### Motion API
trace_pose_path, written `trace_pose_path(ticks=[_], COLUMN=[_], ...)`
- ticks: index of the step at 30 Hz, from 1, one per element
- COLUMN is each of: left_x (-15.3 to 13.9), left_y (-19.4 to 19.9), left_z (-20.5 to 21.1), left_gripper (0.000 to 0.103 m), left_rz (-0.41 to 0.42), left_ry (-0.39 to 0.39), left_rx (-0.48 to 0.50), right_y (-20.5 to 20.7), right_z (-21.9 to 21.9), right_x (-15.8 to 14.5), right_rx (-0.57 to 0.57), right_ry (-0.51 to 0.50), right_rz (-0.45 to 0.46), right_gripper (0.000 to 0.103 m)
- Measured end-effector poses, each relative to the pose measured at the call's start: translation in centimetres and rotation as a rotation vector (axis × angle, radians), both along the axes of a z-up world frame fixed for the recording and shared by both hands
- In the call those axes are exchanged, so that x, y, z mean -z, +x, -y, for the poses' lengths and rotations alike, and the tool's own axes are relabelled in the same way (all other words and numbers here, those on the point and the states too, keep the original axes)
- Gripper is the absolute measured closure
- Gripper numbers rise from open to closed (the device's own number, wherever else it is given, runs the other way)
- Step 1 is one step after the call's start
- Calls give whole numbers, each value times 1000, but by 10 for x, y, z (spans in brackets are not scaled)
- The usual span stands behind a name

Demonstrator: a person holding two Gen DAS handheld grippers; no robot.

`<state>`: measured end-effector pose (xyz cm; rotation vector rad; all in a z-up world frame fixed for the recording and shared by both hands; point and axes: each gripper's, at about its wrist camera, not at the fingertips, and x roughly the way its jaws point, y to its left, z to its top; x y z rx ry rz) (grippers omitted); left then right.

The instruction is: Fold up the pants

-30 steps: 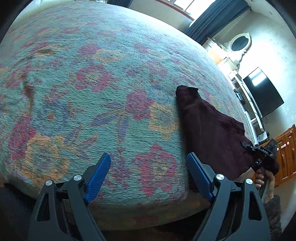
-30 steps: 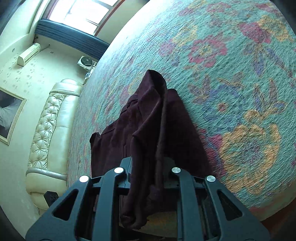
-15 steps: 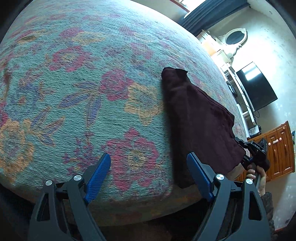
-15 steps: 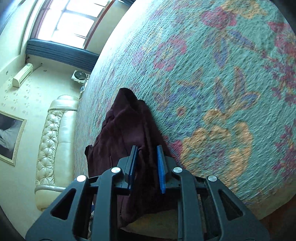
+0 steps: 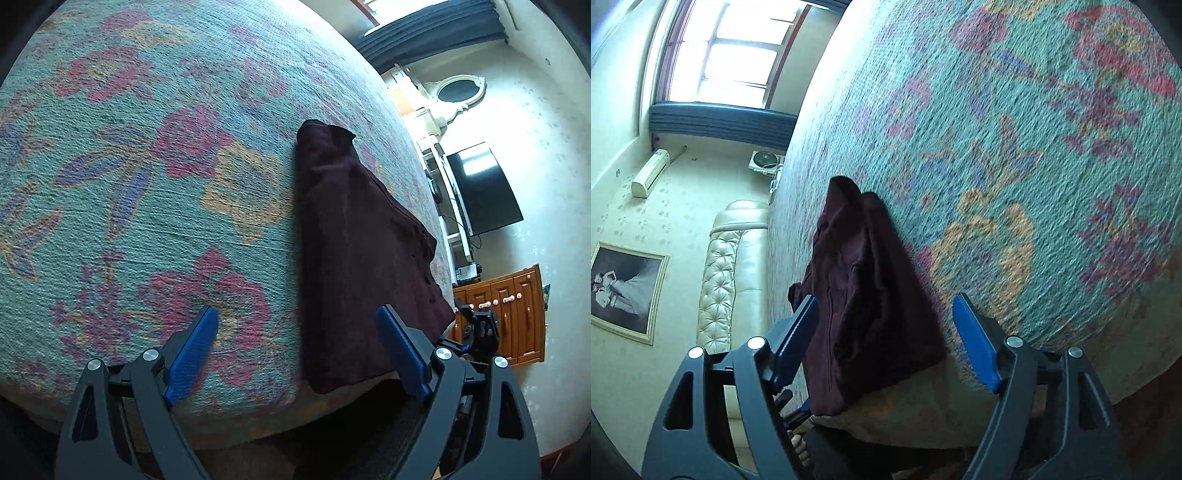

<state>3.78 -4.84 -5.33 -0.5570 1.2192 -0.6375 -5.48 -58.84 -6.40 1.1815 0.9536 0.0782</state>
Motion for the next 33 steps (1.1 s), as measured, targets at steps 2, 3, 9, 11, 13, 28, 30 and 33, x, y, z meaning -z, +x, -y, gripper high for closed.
trace_pose_path(ticks=[2, 3, 9, 11, 13, 28, 30, 33], left_x=[1, 2, 7, 9, 10, 22, 21, 13], left_y=[2, 3, 6, 6, 6, 9, 9, 6], left_z=[5, 7, 24, 31, 35, 50, 48, 48], left_gripper=[17, 17, 17, 17, 17, 79, 84, 88], left_rz=[-10, -16, -50, -56, -57, -71, -75, -45], left_ry=[-26, -38, -106, -118, -125, -88, -90, -52], left_rx=[14, 20, 53, 67, 78, 125, 110, 107], right_y=[2, 3, 11, 13, 13, 15, 15, 16], right_z=[-8, -10, -25, -26, -25, -38, -41, -46], right_x=[2, 3, 0, -2, -1, 6, 5, 1], right_rx=[-24, -32, -83, -84, -82, -144, -147, -146], right_ry=[9, 12, 21, 21, 26, -67, -71, -73], right_rz=[4, 8, 19, 22, 24, 20, 25, 29], right_gripper=[26, 25, 22, 21, 20, 60, 63, 64])
